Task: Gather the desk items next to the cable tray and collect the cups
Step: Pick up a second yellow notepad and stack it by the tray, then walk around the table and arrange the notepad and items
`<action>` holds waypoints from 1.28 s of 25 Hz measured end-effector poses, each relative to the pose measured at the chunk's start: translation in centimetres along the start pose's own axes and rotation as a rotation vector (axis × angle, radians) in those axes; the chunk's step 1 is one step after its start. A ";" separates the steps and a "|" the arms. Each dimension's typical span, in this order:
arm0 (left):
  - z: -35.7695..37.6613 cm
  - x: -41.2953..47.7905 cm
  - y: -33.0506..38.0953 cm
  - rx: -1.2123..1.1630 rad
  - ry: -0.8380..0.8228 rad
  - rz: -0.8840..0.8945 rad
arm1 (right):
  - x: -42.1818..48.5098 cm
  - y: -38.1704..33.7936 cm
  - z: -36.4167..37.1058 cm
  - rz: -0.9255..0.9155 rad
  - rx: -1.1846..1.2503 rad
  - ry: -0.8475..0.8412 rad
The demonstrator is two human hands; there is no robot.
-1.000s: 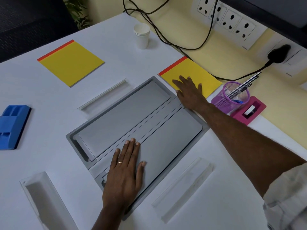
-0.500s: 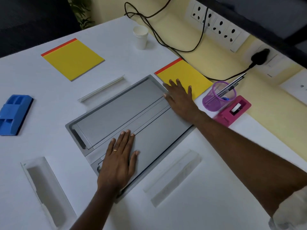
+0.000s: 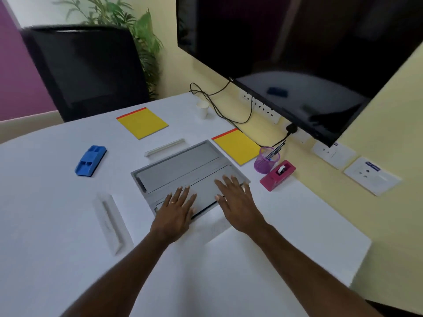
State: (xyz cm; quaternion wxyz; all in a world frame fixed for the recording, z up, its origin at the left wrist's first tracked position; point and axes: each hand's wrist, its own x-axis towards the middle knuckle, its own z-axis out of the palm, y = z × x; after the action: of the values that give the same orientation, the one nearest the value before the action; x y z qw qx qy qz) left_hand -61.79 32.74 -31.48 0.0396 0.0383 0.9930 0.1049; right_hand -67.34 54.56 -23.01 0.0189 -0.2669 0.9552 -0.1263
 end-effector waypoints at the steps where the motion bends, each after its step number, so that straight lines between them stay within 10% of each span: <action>1: -1.5 -2.5 0.6 -0.020 0.027 -0.007 | -1.9 -1.7 -0.6 0.005 -0.007 0.009; 16: -27.2 -44.4 -4.7 0.175 0.336 -0.307 | -23.2 -35.8 -8.3 -0.214 0.186 0.190; 32: -28.1 -74.6 -8.4 0.260 0.578 -0.790 | -32.1 -61.4 -6.4 -0.721 0.311 0.163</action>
State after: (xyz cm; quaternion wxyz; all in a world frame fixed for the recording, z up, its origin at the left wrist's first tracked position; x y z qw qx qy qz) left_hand 9.33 12.48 -0.62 -0.2055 -0.3663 0.9068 -0.0362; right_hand -9.50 21.86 -2.38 -0.0622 -0.5681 0.7682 -0.2887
